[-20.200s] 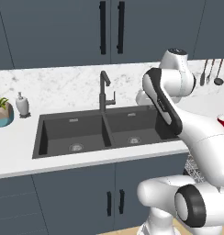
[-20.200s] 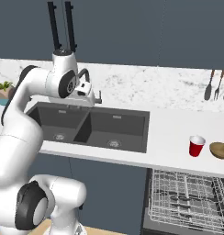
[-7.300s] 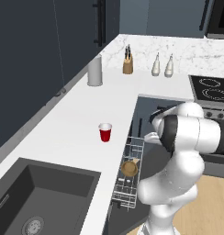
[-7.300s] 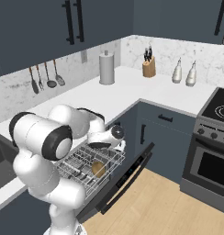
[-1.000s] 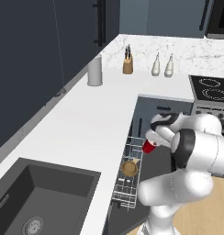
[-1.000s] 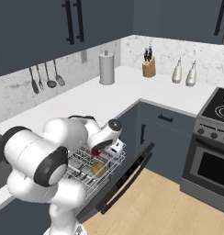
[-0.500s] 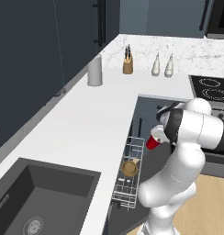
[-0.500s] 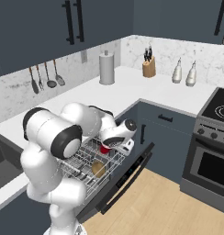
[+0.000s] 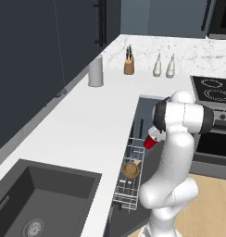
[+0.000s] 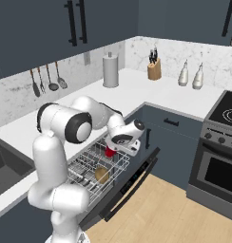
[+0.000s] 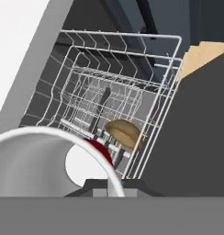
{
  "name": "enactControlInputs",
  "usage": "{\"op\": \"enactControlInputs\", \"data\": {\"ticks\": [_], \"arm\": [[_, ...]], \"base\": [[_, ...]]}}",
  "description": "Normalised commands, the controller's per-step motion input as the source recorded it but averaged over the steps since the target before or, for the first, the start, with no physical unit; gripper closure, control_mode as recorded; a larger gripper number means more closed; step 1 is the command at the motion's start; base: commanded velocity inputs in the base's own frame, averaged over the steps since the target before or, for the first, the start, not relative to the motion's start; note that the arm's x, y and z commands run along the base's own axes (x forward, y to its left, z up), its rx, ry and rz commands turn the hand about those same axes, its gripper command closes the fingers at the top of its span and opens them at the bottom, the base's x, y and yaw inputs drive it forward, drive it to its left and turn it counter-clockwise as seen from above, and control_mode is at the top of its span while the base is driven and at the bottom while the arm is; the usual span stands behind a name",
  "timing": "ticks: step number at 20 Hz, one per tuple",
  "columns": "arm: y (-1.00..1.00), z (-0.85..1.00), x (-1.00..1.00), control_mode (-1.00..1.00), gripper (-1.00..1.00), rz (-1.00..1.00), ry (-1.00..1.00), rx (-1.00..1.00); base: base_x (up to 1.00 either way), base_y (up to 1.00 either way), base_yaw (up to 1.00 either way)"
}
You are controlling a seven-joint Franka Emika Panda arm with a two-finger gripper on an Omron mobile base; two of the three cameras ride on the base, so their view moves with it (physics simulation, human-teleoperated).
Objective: Pick up the cup and bowl from the counter, place them in the dishwasher, and close the dishwasher door.
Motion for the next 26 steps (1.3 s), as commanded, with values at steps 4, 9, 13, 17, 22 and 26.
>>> {"op": "enactControlInputs", "data": {"ticks": [4, 9, 13, 17, 22, 26], "arm": [[0.13, -0.55, 0.47, -1.00, 1.00, 0.10, 0.00, -0.05], [0.01, -0.43, 0.66, -1.00, 1.00, 0.06, -0.01, -0.01], [-0.08, -0.37, 0.37, -1.00, 1.00, 0.08, -0.15, 0.00], [0.05, -0.46, 0.39, -1.00, 1.00, 0.06, -0.07, 0.00], [0.11, -0.42, 0.44, -1.00, 1.00, 0.03, 0.02, 0.00], [0.14, -0.23, 0.37, -1.00, 1.00, 0.00, 0.06, 0.00]], "base": [[0.00, 0.00, 0.00], [0.00, 0.00, 0.00], [0.00, 0.00, 0.00], [0.00, 0.00, 0.00], [0.00, 0.00, 0.00], [0.00, 0.00, 0.00]]}}
